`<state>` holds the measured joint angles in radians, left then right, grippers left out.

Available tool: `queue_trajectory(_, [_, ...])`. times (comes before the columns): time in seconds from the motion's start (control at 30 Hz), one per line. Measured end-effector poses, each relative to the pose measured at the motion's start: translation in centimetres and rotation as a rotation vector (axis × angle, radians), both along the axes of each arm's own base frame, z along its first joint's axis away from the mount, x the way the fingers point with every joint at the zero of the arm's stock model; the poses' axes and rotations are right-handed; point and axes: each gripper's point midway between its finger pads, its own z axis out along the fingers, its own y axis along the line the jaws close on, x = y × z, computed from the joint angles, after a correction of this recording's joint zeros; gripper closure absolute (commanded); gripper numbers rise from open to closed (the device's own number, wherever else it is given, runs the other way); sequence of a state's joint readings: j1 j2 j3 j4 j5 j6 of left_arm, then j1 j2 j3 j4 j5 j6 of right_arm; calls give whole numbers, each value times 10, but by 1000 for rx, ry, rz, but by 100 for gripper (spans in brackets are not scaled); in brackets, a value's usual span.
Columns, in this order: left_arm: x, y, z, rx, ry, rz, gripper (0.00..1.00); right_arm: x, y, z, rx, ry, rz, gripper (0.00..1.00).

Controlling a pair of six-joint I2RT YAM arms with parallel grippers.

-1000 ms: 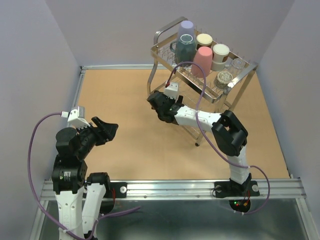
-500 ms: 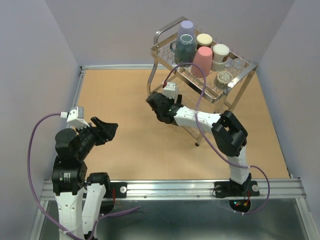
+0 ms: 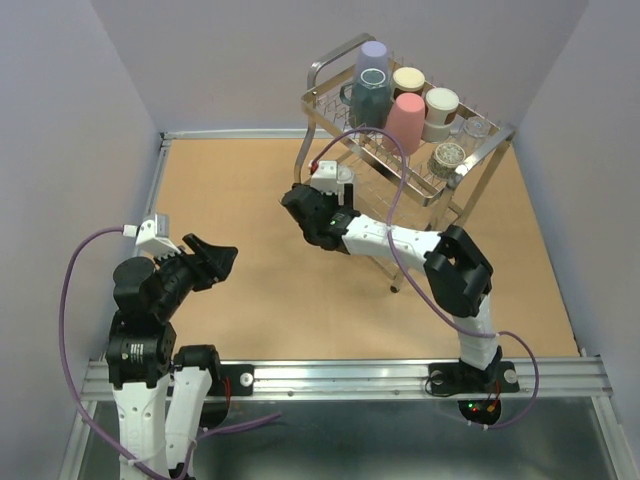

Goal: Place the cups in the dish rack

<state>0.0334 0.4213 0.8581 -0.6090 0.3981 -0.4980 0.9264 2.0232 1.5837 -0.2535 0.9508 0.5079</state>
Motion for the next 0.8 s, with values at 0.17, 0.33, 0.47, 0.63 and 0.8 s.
queue_trajectory(0.17, [1,0,3,-1,-12,-1,31,-6,19,15,-3,-8,63,0])
queue_trajectory(0.33, [6,0,9,0,-38,-1,31,-33,64,36,90,43,279,0])
queue_trajectory(0.47, [17,1,13,2,-50,5,31,-69,99,78,186,67,525,0])
queue_trajectory(0.63, [33,3,32,8,-62,10,31,-134,121,141,307,70,860,0])
queue_trajectory(0.8, [47,6,100,42,-197,11,31,-184,91,137,333,134,972,0])
